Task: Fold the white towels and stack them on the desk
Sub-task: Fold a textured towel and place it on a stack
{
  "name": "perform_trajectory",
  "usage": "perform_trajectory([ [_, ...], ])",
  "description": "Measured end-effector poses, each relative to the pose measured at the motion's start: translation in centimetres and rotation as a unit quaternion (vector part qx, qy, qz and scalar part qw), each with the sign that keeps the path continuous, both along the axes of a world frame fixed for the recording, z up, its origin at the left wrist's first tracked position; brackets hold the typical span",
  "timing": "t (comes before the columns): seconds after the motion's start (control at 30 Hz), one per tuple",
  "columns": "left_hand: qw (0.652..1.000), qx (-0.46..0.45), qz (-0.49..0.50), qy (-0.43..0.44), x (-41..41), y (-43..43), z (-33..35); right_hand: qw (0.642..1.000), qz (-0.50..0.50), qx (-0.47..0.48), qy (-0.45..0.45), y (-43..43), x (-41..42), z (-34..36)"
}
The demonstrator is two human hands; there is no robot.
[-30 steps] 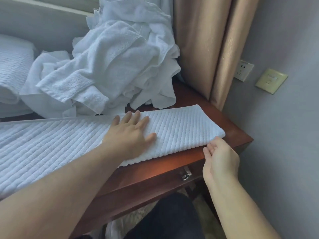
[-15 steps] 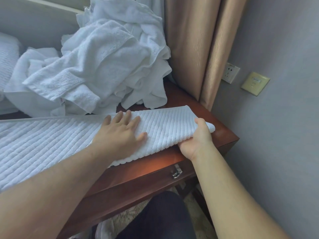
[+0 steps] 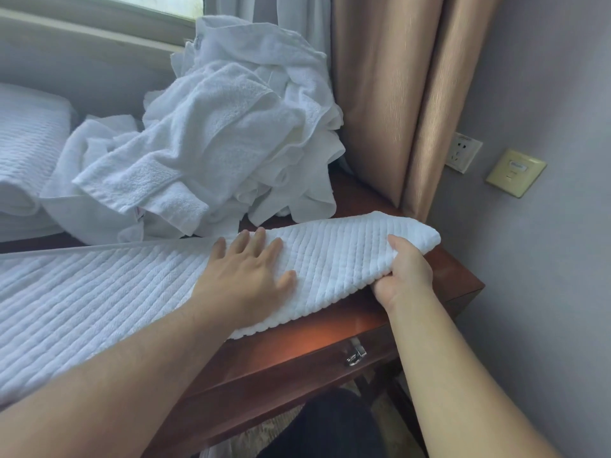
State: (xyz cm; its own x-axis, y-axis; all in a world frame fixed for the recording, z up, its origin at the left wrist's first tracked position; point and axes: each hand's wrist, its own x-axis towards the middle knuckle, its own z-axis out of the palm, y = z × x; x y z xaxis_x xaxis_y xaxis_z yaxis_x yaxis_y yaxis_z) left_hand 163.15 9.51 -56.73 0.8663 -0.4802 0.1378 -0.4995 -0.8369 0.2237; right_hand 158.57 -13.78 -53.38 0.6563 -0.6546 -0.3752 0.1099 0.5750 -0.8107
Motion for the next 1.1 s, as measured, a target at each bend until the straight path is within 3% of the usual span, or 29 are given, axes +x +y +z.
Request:
perform_trajectory([
  [0.1, 0.999, -0.030, -0.002, 0.017, -0.1, 0.2, 0.5, 0.997, -0.001, -0.062, -0.042, 1.2, -0.4, 1.4],
  [0.2, 0.973, -0.213, -0.026, 0.090, 0.0, 1.6, 2.0, 0.982, 0.032, -0.154, -0.102, 3.6, -0.8, 2.9],
  [0.23, 0.944, -0.298, -0.024, 0.141, 0.1, 2.5, 2.7, 0.973, 0.045, -0.191, -0.118, 4.7, -1.0, 3.5],
  [0.3, 0.849, -0.460, 0.009, 0.260, 0.4, 4.5, 4.3, 0.941, 0.058, -0.314, -0.115, 7.0, -1.1, 4.6],
  [0.4, 0.692, -0.593, 0.050, 0.409, 1.1, 9.2, 6.7, 0.817, 0.072, -0.562, -0.102, 12.1, -1.1, 5.8],
  [0.47, 0.655, -0.610, 0.043, 0.443, 1.5, 13.5, 8.0, 0.707, 0.147, -0.679, -0.132, 16.9, -1.4, 5.6],
  [0.53, 0.664, -0.602, 0.043, 0.442, 1.4, 18.1, 8.5, 0.594, 0.212, -0.764, -0.136, 21.7, -1.7, 4.6],
  [0.6, 0.695, -0.568, 0.059, 0.438, 0.5, 22.5, 8.5, 0.521, 0.244, -0.807, -0.135, 25.7, -1.8, 3.7],
  [0.73, 0.748, -0.511, 0.165, 0.391, -2.3, 28.6, 7.8, 0.466, 0.326, -0.806, -0.164, 31.5, -1.9, 3.2],
  [0.83, 0.762, -0.498, 0.267, 0.316, -4.0, 31.4, 7.6, 0.443, 0.367, -0.795, -0.193, 35.2, -2.6, 3.2],
  [0.9, 0.771, -0.484, 0.279, 0.306, -4.9, 33.3, 7.7, 0.426, 0.394, -0.789, -0.203, 36.7, -2.9, 3.2],
  [1.0, 0.801, -0.434, 0.320, 0.261, -5.3, 36.3, 7.8, 0.353, 0.406, -0.828, -0.155, 37.7, -3.0, 2.9],
  [1.1, 0.804, -0.428, 0.330, 0.248, -5.1, 38.5, 7.6, 0.336, 0.383, -0.846, -0.158, 38.6, -3.1, 2.6],
])
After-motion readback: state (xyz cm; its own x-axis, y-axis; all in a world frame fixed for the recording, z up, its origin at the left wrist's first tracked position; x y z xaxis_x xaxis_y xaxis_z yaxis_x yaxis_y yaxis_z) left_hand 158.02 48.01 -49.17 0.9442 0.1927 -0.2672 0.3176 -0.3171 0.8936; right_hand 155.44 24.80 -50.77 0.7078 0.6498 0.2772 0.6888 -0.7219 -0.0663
